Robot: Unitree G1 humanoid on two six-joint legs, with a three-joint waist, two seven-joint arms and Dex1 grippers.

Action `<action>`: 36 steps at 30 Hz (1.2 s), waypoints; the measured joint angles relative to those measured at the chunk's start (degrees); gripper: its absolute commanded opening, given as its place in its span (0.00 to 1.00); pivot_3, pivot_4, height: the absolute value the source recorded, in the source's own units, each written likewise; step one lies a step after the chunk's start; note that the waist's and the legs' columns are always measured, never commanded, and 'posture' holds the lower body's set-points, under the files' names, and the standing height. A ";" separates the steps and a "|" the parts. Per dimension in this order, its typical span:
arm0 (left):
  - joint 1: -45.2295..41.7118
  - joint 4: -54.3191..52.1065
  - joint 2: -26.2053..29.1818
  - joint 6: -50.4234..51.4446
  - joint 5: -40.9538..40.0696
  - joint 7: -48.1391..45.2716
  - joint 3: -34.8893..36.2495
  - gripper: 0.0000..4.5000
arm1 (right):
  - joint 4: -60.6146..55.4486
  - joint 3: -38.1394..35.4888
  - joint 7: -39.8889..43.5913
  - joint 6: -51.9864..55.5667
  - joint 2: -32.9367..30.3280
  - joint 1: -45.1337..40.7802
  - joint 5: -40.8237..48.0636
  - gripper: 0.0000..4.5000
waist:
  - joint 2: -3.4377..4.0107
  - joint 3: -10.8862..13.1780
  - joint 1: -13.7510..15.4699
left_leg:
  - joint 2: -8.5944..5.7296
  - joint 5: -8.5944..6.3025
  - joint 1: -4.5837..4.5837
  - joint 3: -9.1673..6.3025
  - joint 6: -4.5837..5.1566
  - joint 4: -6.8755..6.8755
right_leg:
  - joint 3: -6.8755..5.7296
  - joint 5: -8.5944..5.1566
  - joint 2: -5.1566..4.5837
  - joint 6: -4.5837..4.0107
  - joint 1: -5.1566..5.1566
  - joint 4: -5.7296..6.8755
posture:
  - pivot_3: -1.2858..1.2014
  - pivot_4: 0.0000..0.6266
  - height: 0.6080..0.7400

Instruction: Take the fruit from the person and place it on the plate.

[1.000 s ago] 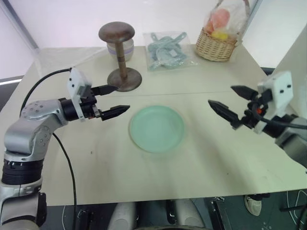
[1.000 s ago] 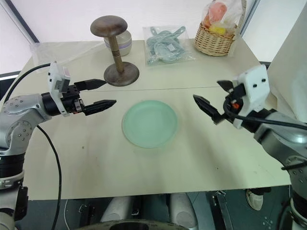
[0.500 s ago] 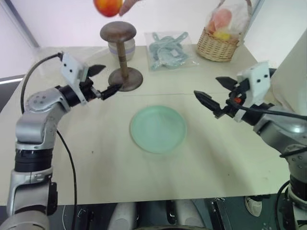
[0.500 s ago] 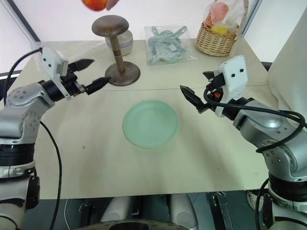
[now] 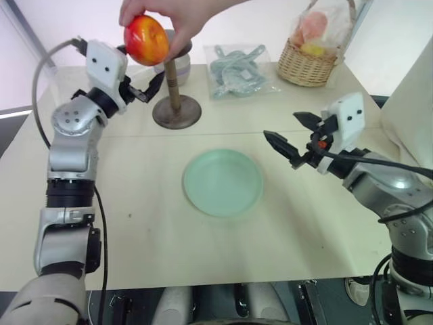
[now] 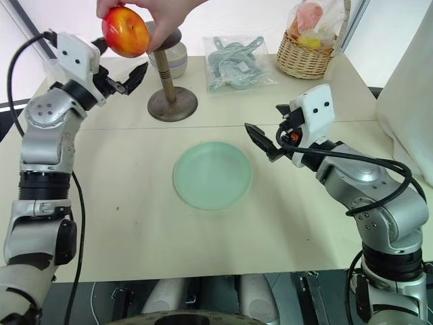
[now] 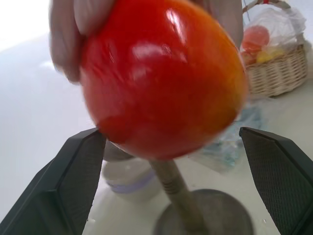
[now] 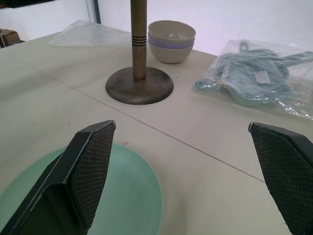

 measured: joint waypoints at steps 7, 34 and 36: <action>-0.14 -3.44 -6.64 16.84 -10.55 7.05 7.02 1.00 | -0.05 -0.02 0.36 0.02 0.51 0.14 -0.86 0.99 | 0.00 0.00 -0.02 | 0.00 0.00 0.00 -0.02 0.00 0.01 | 0.00 0.01 0.00 0.02 -0.01 0.01 | 0.52 0.24 1.00; -0.99 -11.04 -10.72 26.35 -21.11 8.80 10.04 1.00 | -0.06 -0.02 1.01 0.25 0.60 0.09 -1.02 0.99 | 0.00 0.00 0.09 | -0.03 0.01 0.00 -0.01 -0.02 0.01 | 0.00 0.01 0.01 0.02 -0.01 0.01 | 0.52 0.24 1.00; -1.05 -10.96 -11.24 26.17 -21.11 8.99 10.04 1.00 | -0.07 -0.02 1.01 0.27 0.60 0.09 -1.02 0.99 | 0.00 0.00 0.09 | -0.03 0.01 0.00 -0.01 -0.02 0.01 | 0.01 0.01 0.01 0.02 -0.01 0.00 | 0.52 0.24 1.00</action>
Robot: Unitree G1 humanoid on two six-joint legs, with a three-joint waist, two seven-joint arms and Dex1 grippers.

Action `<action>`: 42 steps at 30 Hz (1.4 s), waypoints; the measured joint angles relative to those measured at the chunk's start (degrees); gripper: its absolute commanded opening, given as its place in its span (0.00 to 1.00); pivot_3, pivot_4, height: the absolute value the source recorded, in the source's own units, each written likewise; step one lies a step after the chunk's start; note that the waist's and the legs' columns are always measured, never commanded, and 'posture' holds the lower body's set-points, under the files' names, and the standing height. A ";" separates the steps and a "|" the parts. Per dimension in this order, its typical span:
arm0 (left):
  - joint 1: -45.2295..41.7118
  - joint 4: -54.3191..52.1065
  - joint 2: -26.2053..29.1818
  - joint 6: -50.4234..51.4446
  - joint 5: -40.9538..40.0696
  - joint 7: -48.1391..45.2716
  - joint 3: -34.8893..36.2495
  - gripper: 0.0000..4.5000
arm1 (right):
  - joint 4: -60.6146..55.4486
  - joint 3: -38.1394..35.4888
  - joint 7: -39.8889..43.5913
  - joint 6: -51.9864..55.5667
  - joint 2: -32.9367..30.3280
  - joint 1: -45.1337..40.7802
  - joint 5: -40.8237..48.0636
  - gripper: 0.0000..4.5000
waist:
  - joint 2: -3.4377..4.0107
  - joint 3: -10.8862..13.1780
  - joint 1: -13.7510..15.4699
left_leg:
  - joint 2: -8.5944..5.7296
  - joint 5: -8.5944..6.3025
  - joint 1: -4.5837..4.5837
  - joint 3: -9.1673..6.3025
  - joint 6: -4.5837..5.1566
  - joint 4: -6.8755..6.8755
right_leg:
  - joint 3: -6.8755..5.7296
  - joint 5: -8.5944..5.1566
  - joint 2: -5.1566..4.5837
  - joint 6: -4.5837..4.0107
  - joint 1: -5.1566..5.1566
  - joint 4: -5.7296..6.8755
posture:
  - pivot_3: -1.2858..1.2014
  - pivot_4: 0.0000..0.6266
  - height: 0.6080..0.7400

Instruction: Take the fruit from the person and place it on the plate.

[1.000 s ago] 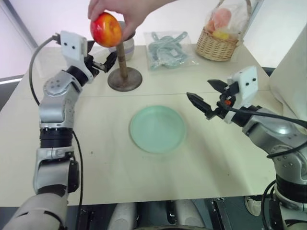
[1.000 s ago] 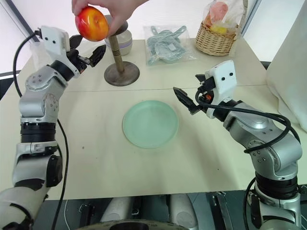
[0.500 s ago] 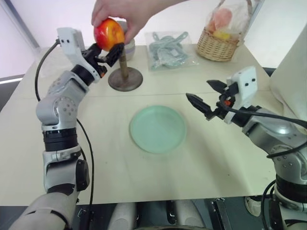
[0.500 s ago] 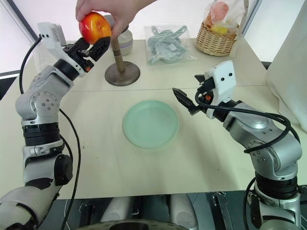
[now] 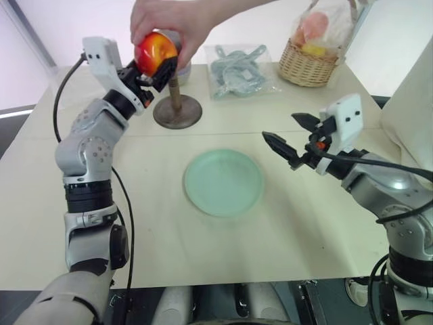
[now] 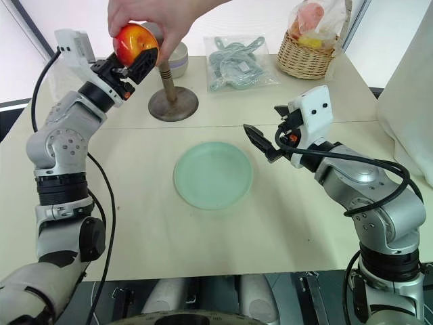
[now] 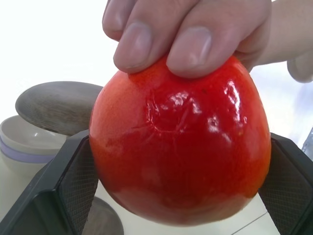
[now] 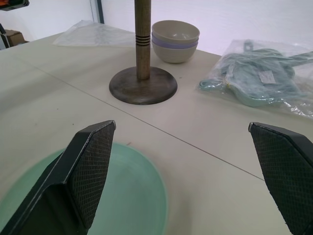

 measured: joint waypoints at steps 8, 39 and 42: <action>-0.19 0.20 -0.88 -0.14 -0.03 1.36 0.25 1.00 | -0.34 0.00 -0.09 0.14 0.00 0.00 0.09 0.99 | 0.00 0.00 -0.01 | 0.00 0.00 0.00 0.00 0.00 0.00 | 0.00 0.00 0.00 0.00 0.00 0.00 | 0.52 0.24 1.00; 0.55 0.17 5.58 1.62 -2.12 -0.78 1.27 0.72 | -0.49 0.00 -0.11 0.55 0.00 0.56 0.18 1.00 | 0.00 0.00 -0.10 | 0.01 0.00 0.00 0.00 0.00 0.00 | 0.00 0.00 0.01 0.00 0.00 0.00 | 0.52 0.24 1.00; 1.22 -0.63 6.70 2.31 -2.64 -2.44 1.28 0.72 | -0.56 0.00 -0.11 0.56 0.02 0.65 0.20 1.00 | 0.00 0.00 -0.03 | 0.00 0.00 0.00 0.00 0.00 0.00 | 0.00 0.00 0.00 0.00 0.00 -0.01 | 0.52 0.24 1.00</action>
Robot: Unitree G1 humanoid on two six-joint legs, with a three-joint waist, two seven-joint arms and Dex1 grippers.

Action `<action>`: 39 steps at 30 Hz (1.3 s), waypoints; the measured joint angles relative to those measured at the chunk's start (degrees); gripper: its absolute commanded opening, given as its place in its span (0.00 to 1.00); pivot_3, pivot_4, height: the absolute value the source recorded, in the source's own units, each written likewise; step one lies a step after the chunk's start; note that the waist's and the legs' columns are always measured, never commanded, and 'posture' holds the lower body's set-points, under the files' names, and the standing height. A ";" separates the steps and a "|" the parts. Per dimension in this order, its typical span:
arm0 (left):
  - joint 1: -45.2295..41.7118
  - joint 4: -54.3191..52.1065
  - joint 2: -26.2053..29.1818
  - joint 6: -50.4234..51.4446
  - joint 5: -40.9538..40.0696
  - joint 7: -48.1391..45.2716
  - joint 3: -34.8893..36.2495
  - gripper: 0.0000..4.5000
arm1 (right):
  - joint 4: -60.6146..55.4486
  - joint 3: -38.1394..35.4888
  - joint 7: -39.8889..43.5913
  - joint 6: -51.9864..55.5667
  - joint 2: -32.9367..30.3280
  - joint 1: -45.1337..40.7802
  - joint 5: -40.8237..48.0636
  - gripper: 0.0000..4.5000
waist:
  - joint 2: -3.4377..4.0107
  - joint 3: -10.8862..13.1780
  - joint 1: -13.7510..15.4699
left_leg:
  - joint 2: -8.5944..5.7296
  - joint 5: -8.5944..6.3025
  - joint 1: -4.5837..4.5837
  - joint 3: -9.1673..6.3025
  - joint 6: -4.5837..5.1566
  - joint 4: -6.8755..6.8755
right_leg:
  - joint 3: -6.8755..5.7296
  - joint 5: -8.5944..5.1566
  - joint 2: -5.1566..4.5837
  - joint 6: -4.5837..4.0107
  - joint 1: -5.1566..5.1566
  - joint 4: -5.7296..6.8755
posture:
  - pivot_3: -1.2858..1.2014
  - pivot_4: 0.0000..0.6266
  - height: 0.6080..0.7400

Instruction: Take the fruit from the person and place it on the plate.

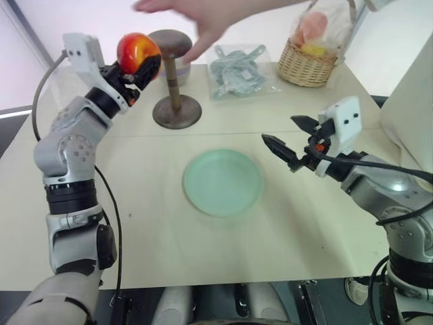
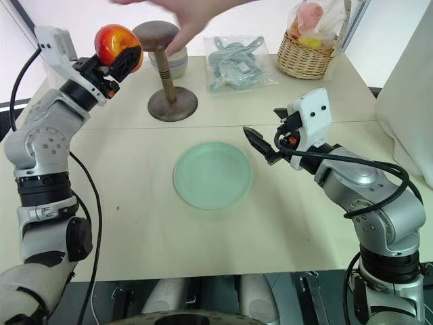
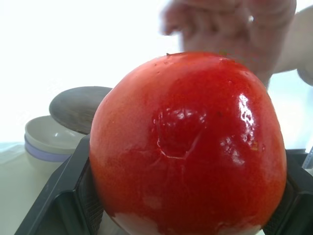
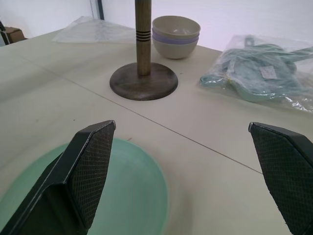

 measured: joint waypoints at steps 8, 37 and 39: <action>7.87 -6.93 9.35 1.18 -0.09 -17.98 -8.72 0.72 | -0.35 -0.30 0.15 0.01 -0.02 0.58 -0.01 1.00 | 0.00 0.00 -0.07 | 0.01 0.00 0.01 0.00 0.00 -0.02 | 0.01 -0.01 -0.01 -0.01 0.00 -0.01 | 0.52 0.24 1.00; 0.46 10.94 7.60 -15.12 16.98 -54.26 -31.66 0.72 | -11.30 -7.83 6.25 5.99 -8.62 17.03 13.38 1.00 | 0.01 0.00 -0.05 | 0.03 -0.05 -0.04 0.01 0.10 0.02 | 0.01 -0.02 0.06 -0.01 0.00 -0.06 | 0.52 0.24 1.00; 0.33 11.61 7.13 -15.78 17.60 -55.02 -31.79 0.72 | -11.11 -8.10 6.97 6.28 -9.98 17.46 14.57 1.00 | 0.00 0.01 -0.03 | 0.03 -0.05 -0.04 0.00 0.10 0.02 | 0.00 -0.02 0.07 -0.01 0.00 -0.06 | 0.52 0.24 1.00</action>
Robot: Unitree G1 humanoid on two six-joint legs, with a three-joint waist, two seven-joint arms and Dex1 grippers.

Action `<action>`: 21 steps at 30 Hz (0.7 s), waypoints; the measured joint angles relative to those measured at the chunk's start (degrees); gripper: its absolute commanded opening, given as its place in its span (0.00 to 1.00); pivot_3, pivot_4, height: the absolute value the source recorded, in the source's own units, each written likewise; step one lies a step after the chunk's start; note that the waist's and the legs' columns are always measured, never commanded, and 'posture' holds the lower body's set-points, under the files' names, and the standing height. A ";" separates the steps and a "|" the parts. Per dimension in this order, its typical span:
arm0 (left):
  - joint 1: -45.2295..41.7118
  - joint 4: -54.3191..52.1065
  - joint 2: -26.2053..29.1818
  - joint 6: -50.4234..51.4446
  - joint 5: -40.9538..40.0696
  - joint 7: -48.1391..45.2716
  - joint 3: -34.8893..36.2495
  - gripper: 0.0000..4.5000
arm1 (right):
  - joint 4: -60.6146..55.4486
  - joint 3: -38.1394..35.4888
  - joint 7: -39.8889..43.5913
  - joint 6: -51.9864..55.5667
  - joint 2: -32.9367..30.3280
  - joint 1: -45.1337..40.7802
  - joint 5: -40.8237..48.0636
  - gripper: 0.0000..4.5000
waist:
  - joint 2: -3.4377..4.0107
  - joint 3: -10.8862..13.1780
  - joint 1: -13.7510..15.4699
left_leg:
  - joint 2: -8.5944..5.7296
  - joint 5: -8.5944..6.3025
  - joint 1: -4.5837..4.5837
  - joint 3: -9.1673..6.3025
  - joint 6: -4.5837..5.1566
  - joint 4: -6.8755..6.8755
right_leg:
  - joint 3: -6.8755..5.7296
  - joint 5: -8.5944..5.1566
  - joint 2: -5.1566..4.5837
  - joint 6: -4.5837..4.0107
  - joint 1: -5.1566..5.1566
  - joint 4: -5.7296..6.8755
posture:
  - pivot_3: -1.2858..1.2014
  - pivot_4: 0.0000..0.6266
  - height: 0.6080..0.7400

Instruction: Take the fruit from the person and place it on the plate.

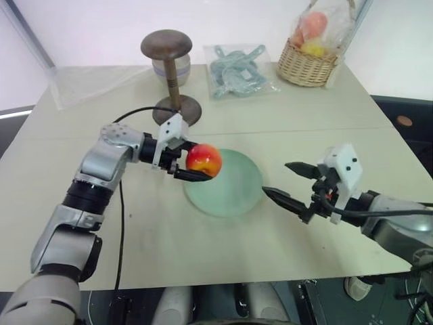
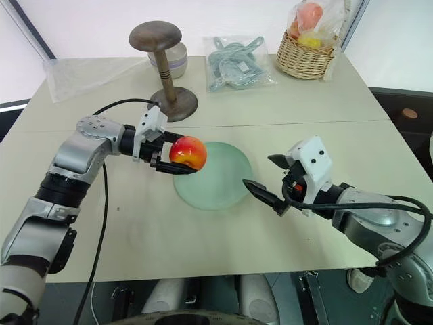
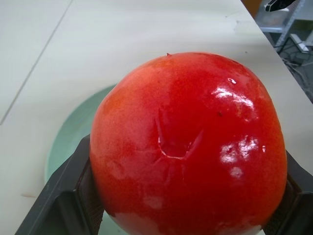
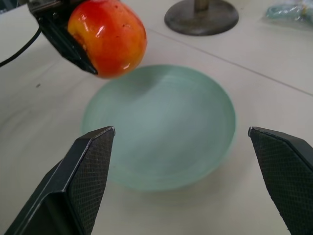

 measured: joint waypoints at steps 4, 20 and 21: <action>-0.50 0.48 -0.61 -0.66 0.74 -1.31 -0.36 0.72 | 0.03 0.08 1.06 0.56 -2.05 1.04 1.00 1.00 | -0.01 0.01 0.00 | 0.00 0.00 0.00 0.00 0.00 0.00 | 0.00 0.00 0.00 0.00 0.00 0.00 | 0.52 0.24 1.00; -3.73 8.99 -4.51 -5.89 4.54 -3.67 -0.69 0.72 | 0.01 0.60 1.44 0.05 -3.77 2.51 0.06 1.00 | -0.02 0.01 0.09 | -0.01 0.00 -0.02 0.00 0.00 0.04 | 0.00 0.00 0.05 0.01 0.00 0.01 | 0.52 0.24 1.00; -3.96 9.51 -4.82 -6.50 4.91 -3.69 -0.70 0.72 | 0.00 0.60 1.40 -0.01 -3.77 2.53 0.04 1.00 | -0.02 0.01 0.08 | -0.01 0.00 -0.02 0.00 0.00 0.04 | 0.00 0.00 0.05 0.01 0.00 0.00 | 0.52 0.24 1.00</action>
